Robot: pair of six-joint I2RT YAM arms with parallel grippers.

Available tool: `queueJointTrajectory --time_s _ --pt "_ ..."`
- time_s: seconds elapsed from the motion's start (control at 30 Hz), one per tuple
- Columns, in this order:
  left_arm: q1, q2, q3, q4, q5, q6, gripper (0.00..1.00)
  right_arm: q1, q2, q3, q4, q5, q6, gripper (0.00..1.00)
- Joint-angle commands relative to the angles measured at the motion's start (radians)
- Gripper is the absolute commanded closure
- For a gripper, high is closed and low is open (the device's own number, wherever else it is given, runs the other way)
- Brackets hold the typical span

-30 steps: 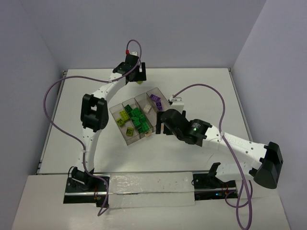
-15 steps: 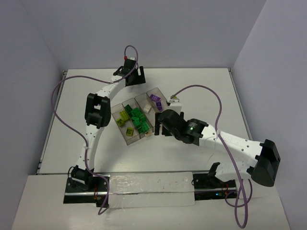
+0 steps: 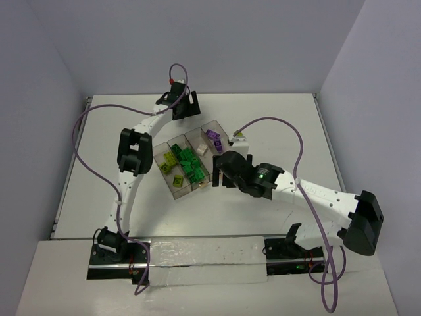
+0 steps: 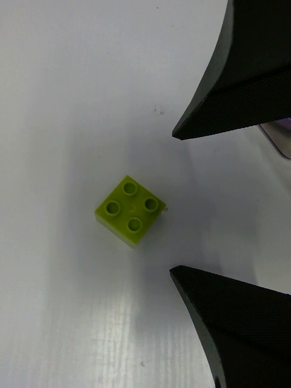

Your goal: Sort the legos into containers by color

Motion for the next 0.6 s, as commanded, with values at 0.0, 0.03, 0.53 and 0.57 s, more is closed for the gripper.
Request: queueJointTrajectory --time_s 0.0,0.03,0.53,0.57 --pt "0.002 -0.155 -0.049 0.017 -0.016 -0.01 0.07 -0.019 -0.013 0.037 -0.029 0.062 0.004 0.12" --pt "0.002 -0.164 -0.052 0.013 -0.025 -0.004 0.07 -0.031 -0.022 0.037 -0.032 0.06 0.003 0.12" --pt "-0.003 -0.731 -0.396 -0.047 -0.133 -0.015 0.07 -0.534 0.094 0.217 -0.013 -0.157 -0.121 0.13" --pt "-0.003 -0.8 -0.463 -0.044 -0.142 -0.019 0.07 -0.546 0.16 0.26 -0.015 -0.162 -0.122 0.14"
